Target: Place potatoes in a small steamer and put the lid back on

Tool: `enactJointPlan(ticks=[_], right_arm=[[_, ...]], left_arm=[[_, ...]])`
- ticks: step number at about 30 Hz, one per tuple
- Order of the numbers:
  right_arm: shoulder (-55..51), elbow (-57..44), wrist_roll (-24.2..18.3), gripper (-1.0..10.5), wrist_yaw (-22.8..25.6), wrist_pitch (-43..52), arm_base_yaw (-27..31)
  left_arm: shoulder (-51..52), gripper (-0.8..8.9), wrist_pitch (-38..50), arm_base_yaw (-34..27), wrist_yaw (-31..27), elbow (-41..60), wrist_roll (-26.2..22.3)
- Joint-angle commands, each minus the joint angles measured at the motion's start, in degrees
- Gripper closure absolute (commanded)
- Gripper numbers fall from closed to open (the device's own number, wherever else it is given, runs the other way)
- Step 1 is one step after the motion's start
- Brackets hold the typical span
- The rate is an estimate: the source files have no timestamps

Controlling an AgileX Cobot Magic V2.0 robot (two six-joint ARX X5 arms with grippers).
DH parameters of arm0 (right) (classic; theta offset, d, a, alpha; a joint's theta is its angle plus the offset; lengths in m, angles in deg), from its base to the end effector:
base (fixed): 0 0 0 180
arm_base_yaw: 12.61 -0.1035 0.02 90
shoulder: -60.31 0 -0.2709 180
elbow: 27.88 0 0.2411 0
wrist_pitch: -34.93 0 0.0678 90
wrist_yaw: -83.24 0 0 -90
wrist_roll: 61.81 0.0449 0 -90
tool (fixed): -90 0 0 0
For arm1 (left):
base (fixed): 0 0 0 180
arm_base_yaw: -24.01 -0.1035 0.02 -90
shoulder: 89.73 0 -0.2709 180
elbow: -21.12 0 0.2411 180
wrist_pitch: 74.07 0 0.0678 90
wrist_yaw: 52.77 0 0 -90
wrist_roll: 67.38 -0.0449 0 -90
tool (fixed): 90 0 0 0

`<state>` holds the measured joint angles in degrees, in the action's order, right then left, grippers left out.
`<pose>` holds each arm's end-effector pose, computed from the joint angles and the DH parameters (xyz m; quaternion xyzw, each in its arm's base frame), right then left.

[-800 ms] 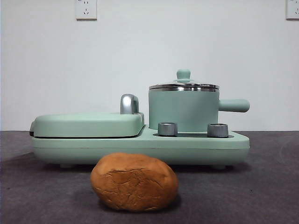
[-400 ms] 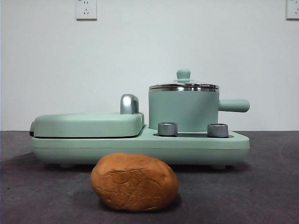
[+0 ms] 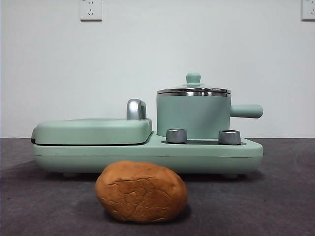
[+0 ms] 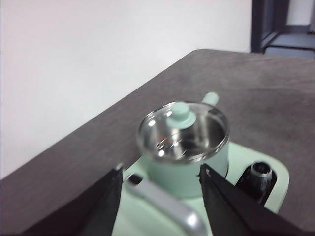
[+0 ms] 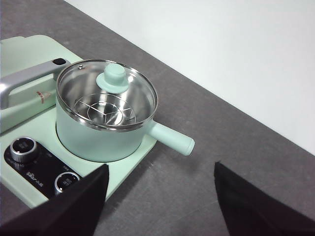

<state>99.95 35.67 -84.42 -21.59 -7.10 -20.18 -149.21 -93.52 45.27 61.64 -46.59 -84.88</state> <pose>0.1348 0.0295 0.3395 -0.1801 0.1165 0.2189 0.9519 0.2054 -0.0998 0.3502 0.1369 0.0378 -0.3966 0.9069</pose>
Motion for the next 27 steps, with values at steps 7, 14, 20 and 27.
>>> enactJointPlan(ticks=[7,14,20,27], right_arm=[[0.3,1.2,1.4,6.1,-0.1,0.6,-0.2],[0.3,1.2,1.4,6.1,-0.1,0.6,-0.2],[0.3,1.2,1.4,6.1,-0.1,0.6,-0.2],[0.3,1.2,1.4,6.1,-0.1,0.6,-0.2]], left_arm=[[-17.9,5.64,10.8,5.5,0.0,-8.5,6.4],[-32.4,5.64,10.7,9.2,0.0,-20.1,6.4],[-43.7,5.63,10.7,10.8,0.0,-29.9,6.4],[-51.7,5.63,11.1,11.4,0.0,-36.2,6.4]])
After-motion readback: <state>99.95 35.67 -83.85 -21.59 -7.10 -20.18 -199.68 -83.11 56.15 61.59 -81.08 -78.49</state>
